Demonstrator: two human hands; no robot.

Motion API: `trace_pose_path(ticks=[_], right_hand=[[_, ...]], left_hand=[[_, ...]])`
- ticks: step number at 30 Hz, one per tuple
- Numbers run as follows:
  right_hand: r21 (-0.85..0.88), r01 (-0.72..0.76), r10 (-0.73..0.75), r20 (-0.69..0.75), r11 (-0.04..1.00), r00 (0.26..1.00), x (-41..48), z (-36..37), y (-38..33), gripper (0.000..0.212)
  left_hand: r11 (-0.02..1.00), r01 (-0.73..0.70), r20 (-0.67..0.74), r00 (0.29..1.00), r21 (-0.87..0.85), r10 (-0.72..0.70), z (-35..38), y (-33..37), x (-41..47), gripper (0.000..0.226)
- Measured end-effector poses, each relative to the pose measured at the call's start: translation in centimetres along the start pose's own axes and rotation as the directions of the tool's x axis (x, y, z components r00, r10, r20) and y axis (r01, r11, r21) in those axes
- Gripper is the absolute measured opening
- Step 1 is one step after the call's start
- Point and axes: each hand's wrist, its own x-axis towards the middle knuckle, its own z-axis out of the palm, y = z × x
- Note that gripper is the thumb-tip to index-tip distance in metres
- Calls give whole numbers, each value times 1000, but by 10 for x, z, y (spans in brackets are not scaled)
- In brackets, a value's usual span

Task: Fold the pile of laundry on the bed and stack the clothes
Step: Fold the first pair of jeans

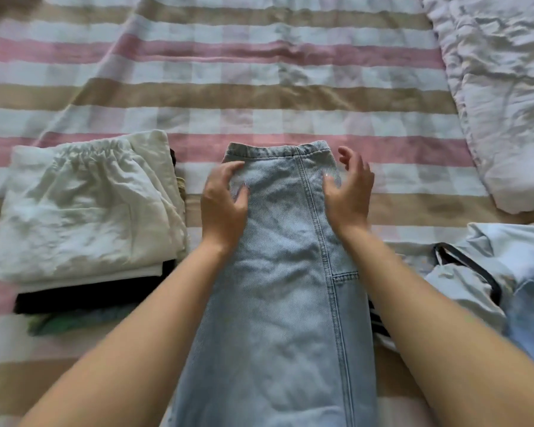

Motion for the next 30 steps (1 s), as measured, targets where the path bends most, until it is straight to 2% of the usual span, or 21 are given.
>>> trace_pose_path(ticks=[2, 5, 9, 14, 17, 21, 24, 27, 30], right_hand=[[72, 121, -121, -3, 990, 993, -52, -15, -8, 35], [140, 175, -191, 107, 975, 976, -143, -45, -9, 28], [133, 153, -181, 230, 979, 956, -248, -80, 3, 24], [111, 96, -131, 361, 989, 923, -340, -121, 22, 23], [107, 87, -125, 423, 990, 897, -381, -143, 30, 18], [117, 106, -148, 460, 988, 876, -416, -162, 46, 22], [100, 164, -192, 523, 981, 830, -433, -170, 66, 30], [58, 322, -292, 591, 945, 752, -442, -177, 89, 45], [-12, 505, -351, 704, 863, 617, -443, -180, 109, 67]], left_hand=[[995, -8, 10, 1000, -101, 9, -9, 9, -44, 24], [990, -11, 56, 998, -139, 19, -32, 16, -118, 19], [996, -25, 186, 982, -86, 41, -69, 15, -219, 19], [994, 79, 308, 950, -78, -51, -105, 8, -314, 20], [994, 92, 394, 917, -64, -59, -120, 5, -357, 20], [999, -35, 462, 886, -7, 34, -132, -1, -393, 25], [981, -191, 505, 846, -11, 171, -136, -9, -404, 23], [929, -370, 593, 741, -31, 315, -143, -26, -413, 35], [835, -549, 709, 603, 36, 365, -153, -46, -422, 57]])
